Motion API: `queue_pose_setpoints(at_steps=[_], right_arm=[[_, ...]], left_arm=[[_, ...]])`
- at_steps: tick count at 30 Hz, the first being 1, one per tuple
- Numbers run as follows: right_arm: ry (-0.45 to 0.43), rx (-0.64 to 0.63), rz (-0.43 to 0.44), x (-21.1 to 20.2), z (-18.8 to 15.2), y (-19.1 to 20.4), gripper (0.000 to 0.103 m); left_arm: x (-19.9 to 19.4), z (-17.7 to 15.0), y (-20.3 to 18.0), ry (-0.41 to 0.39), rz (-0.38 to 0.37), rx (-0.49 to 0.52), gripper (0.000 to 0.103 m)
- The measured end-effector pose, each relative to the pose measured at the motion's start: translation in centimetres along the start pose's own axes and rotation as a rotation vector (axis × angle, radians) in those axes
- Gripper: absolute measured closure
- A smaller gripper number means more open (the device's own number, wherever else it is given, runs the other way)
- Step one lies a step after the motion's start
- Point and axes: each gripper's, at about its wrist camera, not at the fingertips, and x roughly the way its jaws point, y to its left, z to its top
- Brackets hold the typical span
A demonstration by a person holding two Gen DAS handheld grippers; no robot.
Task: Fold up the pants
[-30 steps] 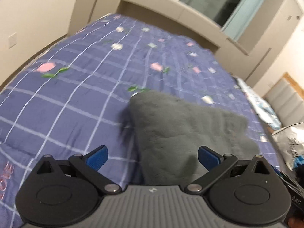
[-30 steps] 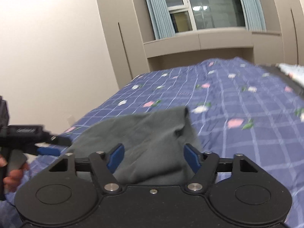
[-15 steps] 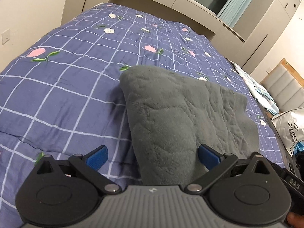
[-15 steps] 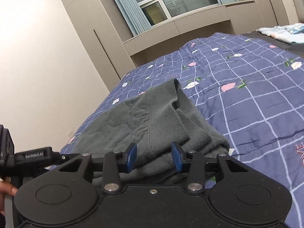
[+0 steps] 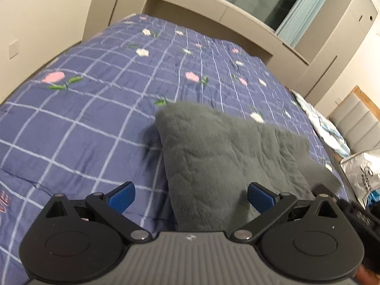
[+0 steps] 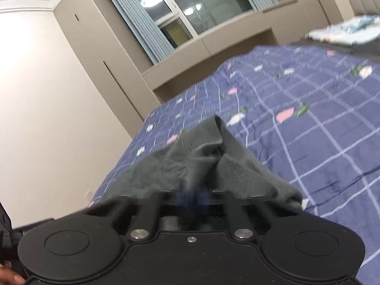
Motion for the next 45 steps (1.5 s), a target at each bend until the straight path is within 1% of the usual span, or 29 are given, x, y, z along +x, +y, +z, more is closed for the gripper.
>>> queue_pose_setpoints(at_steps=[2,4,7,10,12,13,15,16,17,19,21,23,26,28,29,32,35,38,42,43,45], right_arm=[[-0.029,0.012,-0.001,-1.4,0.0,-0.2,0.097],[-0.038,0.029,-0.008,-2.4,-0.3,-0.7,0.097],[0.007,0.029,-0.041,-2.2,-1.6,-1.6,0.097],[0.037,0.024,-0.049,-1.3,-2.2,-2.1,0.091],[0.027,0.011,-0.028,-1.8,-1.7,-1.9,0.077],[0.018,-0.009,-0.014,-2.2,-1.2,-1.8,0.062],[-0.014,-0.079,0.012,-2.8,0.1,-1.5,0.023],[-0.024,-0.121,0.004,-2.9,1.0,-1.3,0.015],[-0.032,-0.162,-0.016,-2.7,1.8,-1.1,0.01],[-0.037,-0.258,-0.071,-1.5,3.2,-0.1,0.008],[-0.034,-0.371,-0.111,0.6,4.3,1.2,0.001],[-0.025,-0.465,-0.147,3.5,4.9,2.2,0.001],[0.007,-0.578,-0.223,7.8,4.6,3.0,0.001],[0.025,-0.656,-0.27,10.1,3.7,3.0,0.001],[0.039,-0.678,-0.28,10.9,3.2,2.8,0.001],[0.06,-0.708,-0.307,12.4,1.4,1.6,0.001],[0.014,-0.705,-0.299,12.6,-0.1,0.3,0.001],[0.022,-0.661,-0.287,12.8,0.1,-0.3,0.001],[0.023,-0.657,-0.285,12.8,0.3,-0.3,0.001],[0.023,-0.656,-0.287,12.6,0.3,-0.2,0.001],[0.054,-0.629,-0.306,12.0,1.0,0.4,0.001]], left_arm=[[-0.3,0.5,0.3,-0.017,0.005,-0.004,0.001],[-0.2,0.7,0.5,-0.014,0.015,0.002,0.001],[0.7,0.7,0.6,0.023,0.026,0.016,0.001],[0.9,0.8,0.3,0.033,0.033,0.034,0.001],[0.7,1.3,0.1,0.028,0.033,0.048,0.001],[0.5,1.6,-0.1,0.014,0.027,0.053,0.001],[0.2,2.6,-0.3,-0.034,0.018,0.057,0.001],[0.1,3.2,-0.6,-0.054,0.021,0.062,0.001],[0.2,3.8,-1.0,-0.067,0.025,0.07,0.001],[0.7,4.8,-2.0,-0.086,0.042,0.104,0.001],[1.8,5.4,-3.2,-0.101,0.08,0.152,0.001],[3.5,5.7,-4.2,-0.102,0.122,0.198,0.001],[5.9,5.2,-5.2,-0.076,0.186,0.249,0.001],[7.2,4.5,-5.5,-0.052,0.208,0.26,0.001],[7.6,4.1,-5.4,-0.054,0.212,0.26,0.001],[8.3,3.3,-5.2,-0.065,0.218,0.268,0.0],[8.8,2.8,-5.4,-0.068,0.22,0.274,0.0],[9.0,2.7,-5.5,-0.066,0.227,0.278,0.0],[8.7,3.0,-5.2,-0.057,0.216,0.27,0.0],[8.4,3.2,-5.0,-0.049,0.209,0.261,0.0],[7.6,3.6,-4.8,-0.018,0.193,0.236,0.001]])
